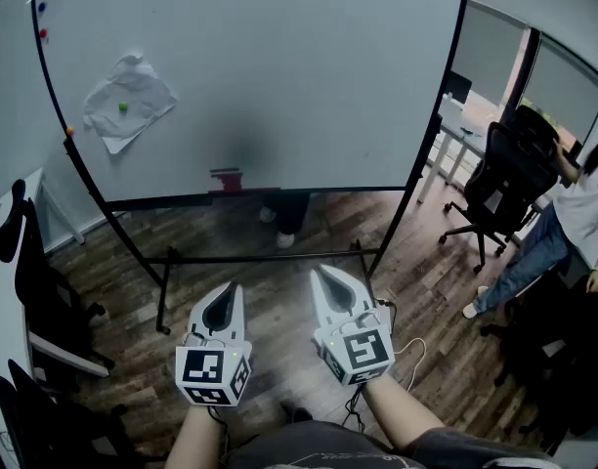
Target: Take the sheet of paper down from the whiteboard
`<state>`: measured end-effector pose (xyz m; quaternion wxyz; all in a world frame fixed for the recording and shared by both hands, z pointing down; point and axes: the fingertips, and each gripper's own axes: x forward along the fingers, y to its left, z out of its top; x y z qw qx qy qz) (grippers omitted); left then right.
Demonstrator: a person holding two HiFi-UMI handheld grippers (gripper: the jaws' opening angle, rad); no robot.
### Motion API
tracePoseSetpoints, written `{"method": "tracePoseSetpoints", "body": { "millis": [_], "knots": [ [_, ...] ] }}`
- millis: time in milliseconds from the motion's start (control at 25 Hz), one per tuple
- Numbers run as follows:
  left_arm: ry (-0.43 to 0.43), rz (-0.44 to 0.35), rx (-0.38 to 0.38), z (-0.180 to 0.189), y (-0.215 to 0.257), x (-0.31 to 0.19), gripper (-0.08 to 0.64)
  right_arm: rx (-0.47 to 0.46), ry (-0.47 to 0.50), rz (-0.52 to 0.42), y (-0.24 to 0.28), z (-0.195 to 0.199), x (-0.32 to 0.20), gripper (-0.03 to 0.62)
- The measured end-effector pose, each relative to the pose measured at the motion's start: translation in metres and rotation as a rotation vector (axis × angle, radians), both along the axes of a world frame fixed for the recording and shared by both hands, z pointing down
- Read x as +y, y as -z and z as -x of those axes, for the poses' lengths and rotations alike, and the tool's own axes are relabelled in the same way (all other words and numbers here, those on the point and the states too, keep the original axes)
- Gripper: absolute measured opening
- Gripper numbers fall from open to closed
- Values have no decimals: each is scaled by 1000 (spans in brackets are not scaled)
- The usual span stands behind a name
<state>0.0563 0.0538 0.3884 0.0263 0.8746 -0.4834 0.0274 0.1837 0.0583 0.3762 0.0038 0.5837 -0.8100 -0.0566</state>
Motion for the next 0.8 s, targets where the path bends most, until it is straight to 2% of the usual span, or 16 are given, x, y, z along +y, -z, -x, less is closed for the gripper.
{"method": "tracePoseSetpoints", "body": {
  "millis": [360,560,800],
  "knots": [
    [2,-3,-7,-2,0,-4,12,-9,3,14,-4,-1,-5,23],
    [5,4,-9,-5,-5,-5,12,15,9,28,-13,-3,-7,23],
    [7,10,-1,-12,-10,-7,12,-88,29,16,-19,-19,-10,25]
  ]
}}
